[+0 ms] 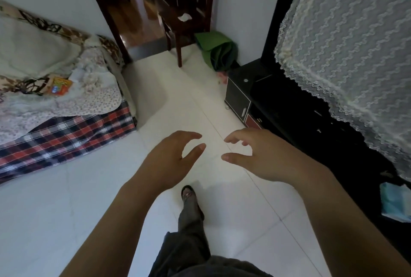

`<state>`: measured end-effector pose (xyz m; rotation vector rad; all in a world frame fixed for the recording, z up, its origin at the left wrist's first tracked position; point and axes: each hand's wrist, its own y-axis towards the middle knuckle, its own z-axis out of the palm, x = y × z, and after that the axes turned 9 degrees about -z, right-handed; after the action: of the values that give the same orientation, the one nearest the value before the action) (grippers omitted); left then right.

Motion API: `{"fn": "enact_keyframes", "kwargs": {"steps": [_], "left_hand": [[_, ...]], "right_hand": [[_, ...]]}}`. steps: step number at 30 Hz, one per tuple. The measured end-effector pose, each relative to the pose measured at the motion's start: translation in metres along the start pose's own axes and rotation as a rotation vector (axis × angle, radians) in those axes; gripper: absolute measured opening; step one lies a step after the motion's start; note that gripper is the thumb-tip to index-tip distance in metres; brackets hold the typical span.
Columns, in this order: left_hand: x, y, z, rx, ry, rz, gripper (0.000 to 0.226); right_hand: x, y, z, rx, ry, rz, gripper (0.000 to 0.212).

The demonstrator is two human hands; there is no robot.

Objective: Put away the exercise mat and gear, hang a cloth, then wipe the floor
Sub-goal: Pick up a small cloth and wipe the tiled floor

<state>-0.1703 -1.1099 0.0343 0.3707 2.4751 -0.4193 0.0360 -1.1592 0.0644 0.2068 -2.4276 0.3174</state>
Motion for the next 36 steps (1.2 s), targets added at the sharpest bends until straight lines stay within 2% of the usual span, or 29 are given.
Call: {"fn": "enact_keyframes", "kwargs": {"steps": [6,11,14,18,22,27,30,34,36], "left_hand": [[0.022,0.155,-0.06,0.043,0.017,0.02,0.046],[0.038,0.269,-0.13,-0.046,0.082,0.046,0.044],[0.049,0.323,-0.148,-0.02,0.113,0.044,0.046],[0.062,0.398,-0.161,0.045,0.198,0.058,0.063],[0.07,0.5,-0.179,0.009,0.213,0.084,0.076],[0.063,0.633,-0.214,0.02,0.247,0.065,0.066],[0.062,0.703,-0.238,0.02,0.261,0.068,0.067],[0.081,0.774,-0.268,-0.002,0.238,0.021,0.062],[0.098,0.805,-0.283,0.023,0.245,-0.023,0.063]], "right_hand": [[-0.009,0.162,-0.042,0.04,-0.013,-0.002,0.049],[-0.017,0.277,-0.091,0.012,-0.002,-0.008,0.05],[-0.034,0.333,-0.108,0.017,0.001,0.023,0.051],[-0.062,0.406,-0.121,0.107,-0.016,0.068,0.055],[-0.095,0.5,-0.144,0.098,-0.031,0.069,0.059],[-0.123,0.621,-0.206,0.086,-0.074,0.076,0.061],[-0.134,0.69,-0.239,0.049,-0.106,0.07,0.063],[-0.132,0.78,-0.257,-0.056,-0.236,0.098,0.061],[-0.126,0.823,-0.258,-0.041,-0.266,0.112,0.059]]}}
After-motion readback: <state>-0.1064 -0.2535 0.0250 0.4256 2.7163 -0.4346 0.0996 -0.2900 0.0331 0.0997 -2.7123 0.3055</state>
